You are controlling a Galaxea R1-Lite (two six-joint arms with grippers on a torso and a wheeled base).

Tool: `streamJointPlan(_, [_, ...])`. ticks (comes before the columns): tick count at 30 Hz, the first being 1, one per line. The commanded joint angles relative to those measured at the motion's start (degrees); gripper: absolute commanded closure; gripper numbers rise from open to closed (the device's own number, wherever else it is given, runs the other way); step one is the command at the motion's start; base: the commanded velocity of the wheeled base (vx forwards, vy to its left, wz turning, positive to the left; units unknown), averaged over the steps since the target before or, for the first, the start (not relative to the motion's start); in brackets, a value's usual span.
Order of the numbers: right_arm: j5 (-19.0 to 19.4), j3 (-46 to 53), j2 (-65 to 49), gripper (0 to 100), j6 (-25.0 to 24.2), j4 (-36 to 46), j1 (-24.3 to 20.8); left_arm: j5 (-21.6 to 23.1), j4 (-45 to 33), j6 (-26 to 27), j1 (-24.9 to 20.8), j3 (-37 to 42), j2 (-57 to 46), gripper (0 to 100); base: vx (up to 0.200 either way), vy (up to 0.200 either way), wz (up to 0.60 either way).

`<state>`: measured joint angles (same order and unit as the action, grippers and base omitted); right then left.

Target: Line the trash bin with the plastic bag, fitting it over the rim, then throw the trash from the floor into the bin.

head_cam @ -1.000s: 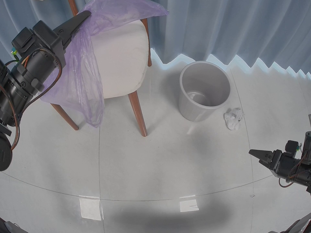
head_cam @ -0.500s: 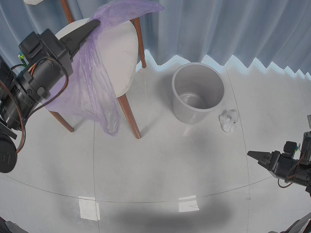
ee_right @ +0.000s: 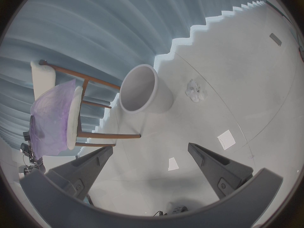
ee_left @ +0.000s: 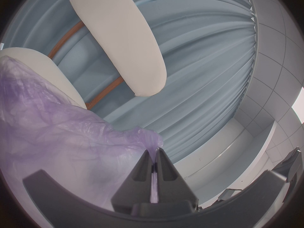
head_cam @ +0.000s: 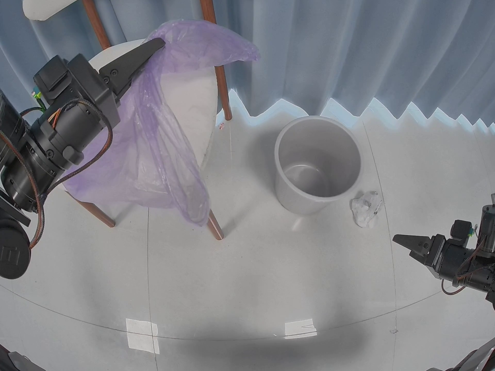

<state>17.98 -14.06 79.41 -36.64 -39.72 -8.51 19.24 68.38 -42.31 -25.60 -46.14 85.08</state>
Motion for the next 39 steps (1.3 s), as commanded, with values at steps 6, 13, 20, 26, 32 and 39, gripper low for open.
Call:
streamJointPlan(6, [-0.40,-4.14,7.34,0,-1.41,-0.19,-1.86,0.01,0.00,0.21,-0.50,-0.26,-2.11,100,0.200,0.000,0.00])
streamJointPlan(13, [-4.71,-9.94,12.61,0,-2.91,0.43,-2.92,0.01,-0.70,0.21,-0.59,-0.18,-5.36,100,0.029,0.000,0.00])
streamJointPlan(20, [-12.88,-15.91,24.65,0,-2.55,-1.94,-2.92,2.38,-0.70,0.30,-2.44,1.49,-6.59,100,0.000,0.000,0.00])
streamJointPlan(26, [-14.64,-20.75,33.35,0,-2.47,-6.34,-3.62,3.97,-0.70,0.30,-3.84,2.64,-6.94,100,0.000,0.000,0.00])
streamJointPlan(32, [-15.52,-24.79,37.57,0,-2.47,-9.85,-4.32,3.97,-0.70,0.30,-3.84,3.25,-6.59,100,0.000,0.000,0.00])
streamJointPlan(39, [-16.57,-29.80,41.53,0,-2.47,-9.50,-4.59,4.05,-0.70,0.30,-3.84,3.51,-6.59,100,0.000,0.000,0.00])
